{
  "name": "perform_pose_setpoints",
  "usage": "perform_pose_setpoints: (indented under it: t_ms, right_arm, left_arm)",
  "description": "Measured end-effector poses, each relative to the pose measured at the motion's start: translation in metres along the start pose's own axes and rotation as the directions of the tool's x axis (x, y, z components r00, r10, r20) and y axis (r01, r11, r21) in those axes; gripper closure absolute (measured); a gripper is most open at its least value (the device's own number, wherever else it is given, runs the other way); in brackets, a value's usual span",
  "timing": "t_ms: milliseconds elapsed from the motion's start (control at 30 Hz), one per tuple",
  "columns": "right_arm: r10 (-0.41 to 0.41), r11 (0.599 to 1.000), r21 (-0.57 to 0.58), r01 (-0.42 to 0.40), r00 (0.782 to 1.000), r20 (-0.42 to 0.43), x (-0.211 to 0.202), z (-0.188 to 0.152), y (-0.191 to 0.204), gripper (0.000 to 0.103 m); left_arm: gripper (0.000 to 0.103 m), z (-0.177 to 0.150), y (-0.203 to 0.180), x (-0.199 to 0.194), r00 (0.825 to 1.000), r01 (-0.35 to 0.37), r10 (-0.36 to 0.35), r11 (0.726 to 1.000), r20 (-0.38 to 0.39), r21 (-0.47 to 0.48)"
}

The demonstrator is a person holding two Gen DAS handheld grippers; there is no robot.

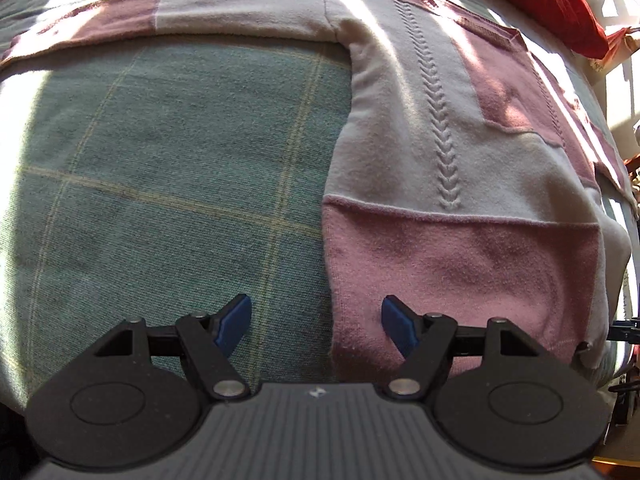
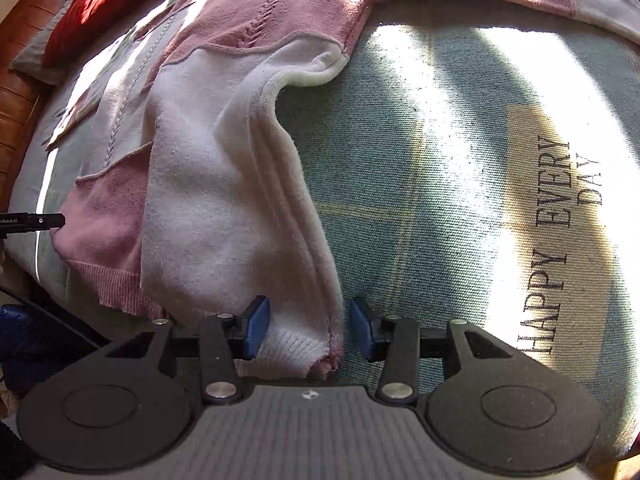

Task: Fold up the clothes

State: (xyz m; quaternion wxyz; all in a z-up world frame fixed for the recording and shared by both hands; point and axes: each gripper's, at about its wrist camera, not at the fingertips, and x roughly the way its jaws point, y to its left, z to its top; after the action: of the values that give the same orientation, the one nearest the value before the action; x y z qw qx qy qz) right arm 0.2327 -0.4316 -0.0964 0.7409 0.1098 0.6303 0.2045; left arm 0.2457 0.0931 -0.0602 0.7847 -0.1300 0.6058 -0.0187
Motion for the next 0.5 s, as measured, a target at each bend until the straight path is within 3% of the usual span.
perform_pose_setpoints:
  t_ms: [67,167,300,400,433,467,500]
  right_arm:
    - [0.009,1.000,0.019,-0.009,1.000,-0.005,0.000,0.000,-0.001,0.055]
    - [0.004,1.000,0.010,-0.004,1.000,-0.011,0.000,0.002,0.003,0.058]
    - [0.005,1.000,0.028,-0.006,1.000,0.028,0.003,0.004,0.001,0.058]
    - [0.034,0.995,0.095,-0.038,0.999,0.043,0.005,0.007,-0.006,0.065]
    - [0.045,0.993,0.103,-0.048,0.998,0.036,0.005,0.007,-0.006,0.082]
    - [0.060,0.992,0.113,-0.063,0.998,0.029,0.004,0.007,-0.005,0.088]
    - [0.080,0.989,0.122,-0.083,0.996,0.029,0.000,0.005,-0.005,0.089]
  left_arm:
    - [0.032,-0.002,0.003,0.005,0.999,0.031,-0.031,0.999,0.015,-0.021]
    - [0.032,-0.001,-0.006,0.004,0.988,0.153,-0.154,0.988,0.019,0.009]
    - [0.032,-0.011,-0.017,0.010,0.975,0.223,-0.221,0.972,-0.037,0.070]
    - [0.055,-0.015,-0.017,0.012,0.978,0.204,-0.200,0.976,-0.061,0.078]
    - [0.075,-0.014,-0.015,0.012,0.980,0.189,-0.184,0.979,-0.070,0.077]
    - [0.085,-0.011,-0.013,0.010,0.980,0.186,-0.180,0.980,-0.084,0.065]
    - [0.086,-0.009,-0.014,0.006,0.980,0.186,-0.181,0.980,-0.087,0.066]
